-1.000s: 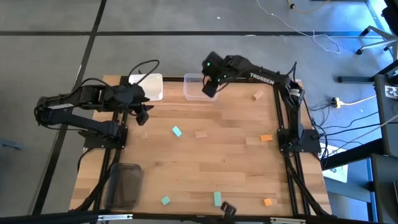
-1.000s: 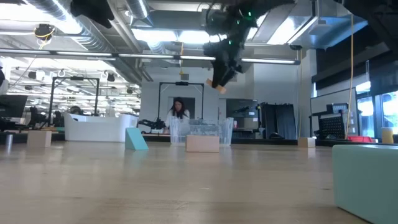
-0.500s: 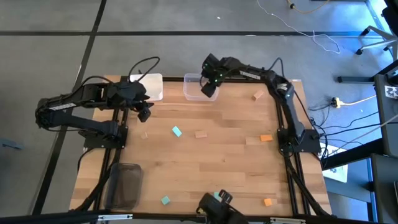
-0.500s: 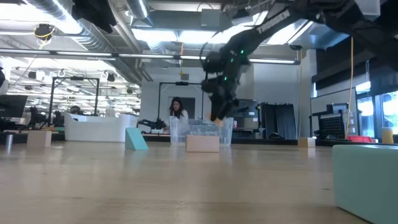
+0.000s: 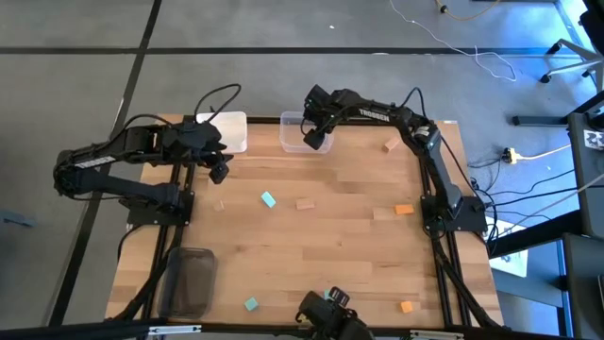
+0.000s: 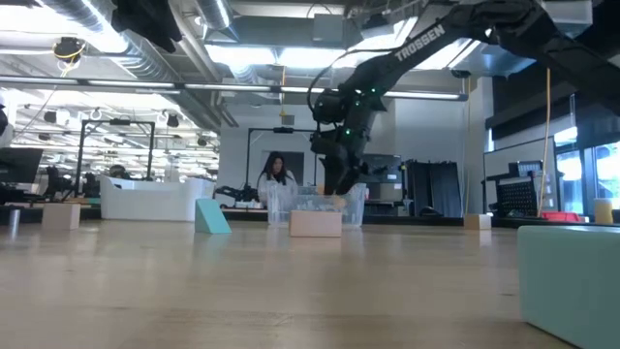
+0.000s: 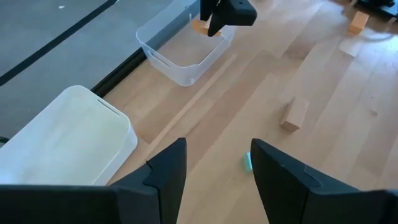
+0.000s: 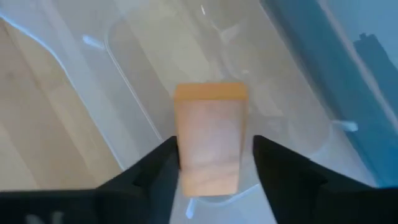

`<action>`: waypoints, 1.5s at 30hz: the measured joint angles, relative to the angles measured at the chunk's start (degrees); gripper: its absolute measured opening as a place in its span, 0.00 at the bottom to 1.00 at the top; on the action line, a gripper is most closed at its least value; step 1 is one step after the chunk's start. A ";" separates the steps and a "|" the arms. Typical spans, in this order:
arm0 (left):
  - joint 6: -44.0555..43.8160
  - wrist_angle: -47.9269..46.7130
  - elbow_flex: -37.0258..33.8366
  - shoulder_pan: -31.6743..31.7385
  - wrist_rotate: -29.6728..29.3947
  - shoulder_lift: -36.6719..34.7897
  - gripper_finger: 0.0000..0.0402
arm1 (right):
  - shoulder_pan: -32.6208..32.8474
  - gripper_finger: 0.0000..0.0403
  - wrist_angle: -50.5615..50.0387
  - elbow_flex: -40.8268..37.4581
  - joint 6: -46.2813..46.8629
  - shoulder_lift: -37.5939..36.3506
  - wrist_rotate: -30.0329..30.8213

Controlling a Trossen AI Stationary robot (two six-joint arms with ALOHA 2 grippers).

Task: Sort & place blocks by color
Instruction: Put the top left orange block into the transparent bin, then put the top blue block into the white bin

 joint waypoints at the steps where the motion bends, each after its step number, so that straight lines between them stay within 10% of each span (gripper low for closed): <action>1: 0.00 0.00 0.00 0.00 -0.04 0.00 0.42 | -0.02 0.56 -0.32 0.37 0.05 0.00 0.02; 22: 2.87 -0.28 0.00 -0.22 2.51 0.00 0.42 | 5.12 0.61 -21.59 27.79 -9.43 -7.43 -0.03; 45: 30.30 -0.01 -0.02 -3.75 16.62 9.63 0.42 | 12.66 0.61 -37.11 26.69 -8.76 -29.61 0.02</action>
